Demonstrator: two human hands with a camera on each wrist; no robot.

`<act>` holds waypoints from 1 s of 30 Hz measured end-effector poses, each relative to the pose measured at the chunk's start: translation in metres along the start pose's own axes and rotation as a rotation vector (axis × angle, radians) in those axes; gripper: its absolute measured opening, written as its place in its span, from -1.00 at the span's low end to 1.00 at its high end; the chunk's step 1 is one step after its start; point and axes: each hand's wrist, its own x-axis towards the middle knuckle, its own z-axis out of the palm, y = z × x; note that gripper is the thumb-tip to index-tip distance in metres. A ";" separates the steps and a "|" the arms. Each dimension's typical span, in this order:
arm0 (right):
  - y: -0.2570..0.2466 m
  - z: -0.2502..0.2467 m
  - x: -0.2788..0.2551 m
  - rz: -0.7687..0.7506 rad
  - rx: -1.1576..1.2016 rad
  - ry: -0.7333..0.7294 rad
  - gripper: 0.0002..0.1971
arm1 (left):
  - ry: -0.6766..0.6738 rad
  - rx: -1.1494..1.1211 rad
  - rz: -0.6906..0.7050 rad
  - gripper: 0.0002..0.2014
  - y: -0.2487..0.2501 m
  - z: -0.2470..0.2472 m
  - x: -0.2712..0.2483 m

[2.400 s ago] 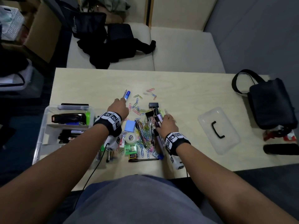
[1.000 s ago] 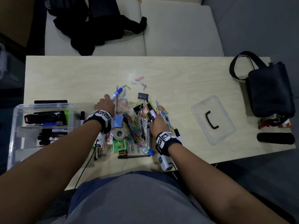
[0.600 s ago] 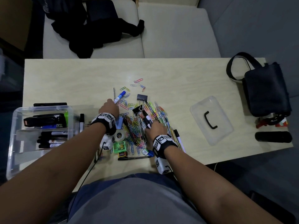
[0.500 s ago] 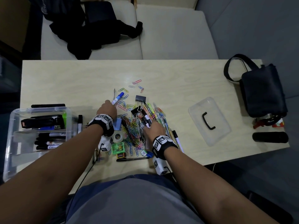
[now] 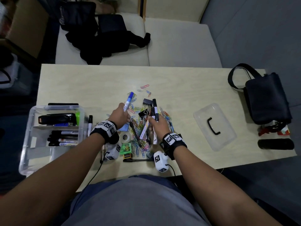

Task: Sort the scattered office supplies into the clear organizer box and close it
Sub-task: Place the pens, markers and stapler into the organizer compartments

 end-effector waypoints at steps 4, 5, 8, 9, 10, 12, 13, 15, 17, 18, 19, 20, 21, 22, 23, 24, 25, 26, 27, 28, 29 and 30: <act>-0.019 0.010 -0.006 -0.037 0.063 -0.048 -0.77 | -0.002 0.057 0.068 -0.90 0.007 -0.001 -0.019; -0.023 0.014 -0.008 -0.051 0.084 -0.060 -0.77 | 0.034 0.057 0.105 -0.92 0.009 -0.003 -0.023; -0.039 0.024 -0.018 -0.128 0.140 -0.105 -0.74 | 0.081 0.022 0.212 -0.74 0.014 -0.012 -0.032; -0.043 0.027 -0.020 -0.145 0.147 -0.117 -0.73 | 0.081 0.002 0.233 -0.72 0.014 -0.016 -0.035; -0.047 0.029 -0.021 -0.156 0.162 -0.131 -0.72 | 0.078 -0.020 0.236 -0.72 0.015 -0.021 -0.039; -0.055 0.035 -0.023 -0.173 0.230 -0.158 -0.70 | 0.090 -0.074 0.235 -0.71 0.016 -0.030 -0.046; -0.060 0.039 -0.025 -0.174 0.267 -0.173 -0.69 | 0.112 -0.096 0.240 -0.71 0.015 -0.035 -0.049; -0.068 0.045 -0.028 -0.167 0.346 -0.206 -0.77 | 0.164 -0.140 0.249 -0.68 0.014 -0.044 -0.055; -0.077 0.051 -0.035 -0.149 0.393 -0.234 -0.84 | 0.206 -0.188 0.249 -0.62 0.013 -0.055 -0.061; -0.080 0.054 -0.037 -0.152 0.384 -0.237 -0.84 | 0.216 -0.216 0.246 -0.60 0.014 -0.060 -0.065; -0.081 0.057 -0.038 -0.159 0.374 -0.242 -0.85 | 0.216 -0.254 0.247 -0.61 0.016 -0.064 -0.068; -0.083 0.060 -0.041 -0.171 0.339 -0.245 -0.82 | 0.210 -0.300 0.248 -0.66 0.017 -0.069 -0.072; -0.085 0.064 -0.044 -0.180 0.318 -0.259 -0.78 | 0.204 -0.348 0.250 -0.69 0.019 -0.073 -0.075; -0.086 0.069 -0.046 -0.184 0.295 -0.275 -0.76 | 0.200 -0.390 0.249 -0.71 0.020 -0.077 -0.077; -0.086 0.074 -0.048 -0.182 0.291 -0.295 -0.75 | 0.195 -0.415 0.250 -0.74 0.020 -0.080 -0.079; -0.087 0.079 -0.051 -0.185 0.275 -0.303 -0.74 | 0.188 -0.420 0.255 -0.77 0.019 -0.083 -0.080; -0.088 0.084 -0.052 -0.189 0.264 -0.302 -0.71 | 0.183 -0.409 0.263 -0.80 0.017 -0.087 -0.081; -0.089 0.089 -0.054 -0.197 0.241 -0.296 -0.67 | 0.185 -0.390 0.270 -0.80 0.015 -0.090 -0.081; -0.090 0.092 -0.056 -0.201 0.226 -0.290 -0.62 | 0.202 -0.368 0.273 -0.77 0.012 -0.094 -0.082; -0.092 0.096 -0.057 -0.198 0.208 -0.284 -0.58 | 0.234 -0.352 0.267 -0.74 0.009 -0.098 -0.082; -0.092 0.099 -0.057 -0.193 0.199 -0.282 -0.57 | 0.273 -0.350 0.257 -0.73 0.004 -0.104 -0.081; -0.093 0.102 -0.060 -0.189 0.187 -0.285 -0.61 | 0.309 -0.352 0.248 -0.74 -0.001 -0.110 -0.081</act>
